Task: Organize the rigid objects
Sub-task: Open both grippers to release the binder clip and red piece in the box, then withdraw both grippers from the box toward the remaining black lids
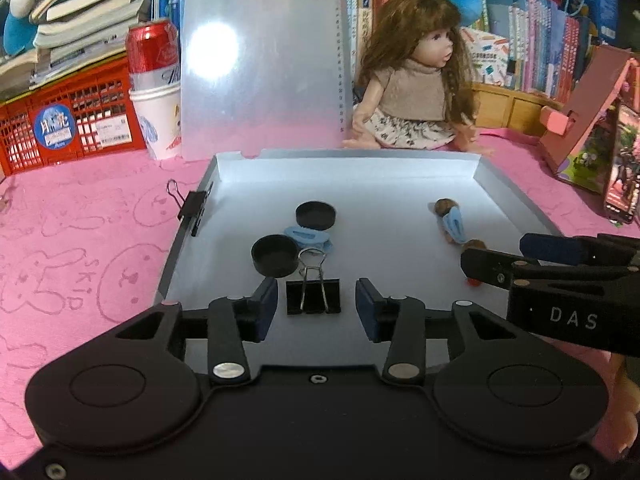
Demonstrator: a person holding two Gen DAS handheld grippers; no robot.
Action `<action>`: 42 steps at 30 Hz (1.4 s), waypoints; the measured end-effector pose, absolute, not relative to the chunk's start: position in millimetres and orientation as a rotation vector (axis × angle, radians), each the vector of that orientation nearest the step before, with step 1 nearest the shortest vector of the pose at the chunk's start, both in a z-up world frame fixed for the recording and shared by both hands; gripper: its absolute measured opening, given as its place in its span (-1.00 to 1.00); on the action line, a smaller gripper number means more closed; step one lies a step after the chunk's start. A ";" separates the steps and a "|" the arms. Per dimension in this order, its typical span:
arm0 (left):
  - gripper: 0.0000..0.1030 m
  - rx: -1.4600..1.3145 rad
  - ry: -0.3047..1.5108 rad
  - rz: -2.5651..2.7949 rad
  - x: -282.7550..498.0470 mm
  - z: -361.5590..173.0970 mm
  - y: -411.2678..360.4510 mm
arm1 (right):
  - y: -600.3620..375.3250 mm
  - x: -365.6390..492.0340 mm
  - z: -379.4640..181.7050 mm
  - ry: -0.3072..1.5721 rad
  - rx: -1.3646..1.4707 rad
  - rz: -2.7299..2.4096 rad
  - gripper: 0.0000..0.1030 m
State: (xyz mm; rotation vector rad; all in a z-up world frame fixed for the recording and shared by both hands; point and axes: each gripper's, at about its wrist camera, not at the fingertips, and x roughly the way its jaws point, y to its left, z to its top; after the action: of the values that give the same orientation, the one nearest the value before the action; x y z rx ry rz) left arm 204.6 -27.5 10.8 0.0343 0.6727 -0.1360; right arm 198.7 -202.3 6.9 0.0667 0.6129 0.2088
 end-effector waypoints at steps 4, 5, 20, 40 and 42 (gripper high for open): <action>-0.03 0.028 0.657 -0.159 191.9 19.4 -28.1 | -208.3 190.2 16.0 0.595 0.072 0.219 0.64; 0.01 0.026 0.654 -0.166 188.5 21.3 -27.9 | -209.9 187.4 17.9 0.591 0.074 0.221 0.65; 0.26 0.019 0.629 -0.238 125.4 36.6 -27.3 | -233.0 136.2 34.0 0.556 0.064 0.244 0.73; 0.31 0.036 0.667 -0.310 43.4 17.0 -29.8 | -249.0 46.2 22.0 0.528 -0.047 0.211 0.79; 0.31 0.032 0.673 -0.315 37.4 13.8 -29.1 | -250.6 37.2 19.3 0.531 -0.059 0.208 0.79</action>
State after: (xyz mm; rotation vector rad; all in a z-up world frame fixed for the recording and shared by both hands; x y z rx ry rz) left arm 37.4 -29.1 13.8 0.0324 0.6734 -0.3146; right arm 37.2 -250.6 19.3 -0.0587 0.5311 0.2078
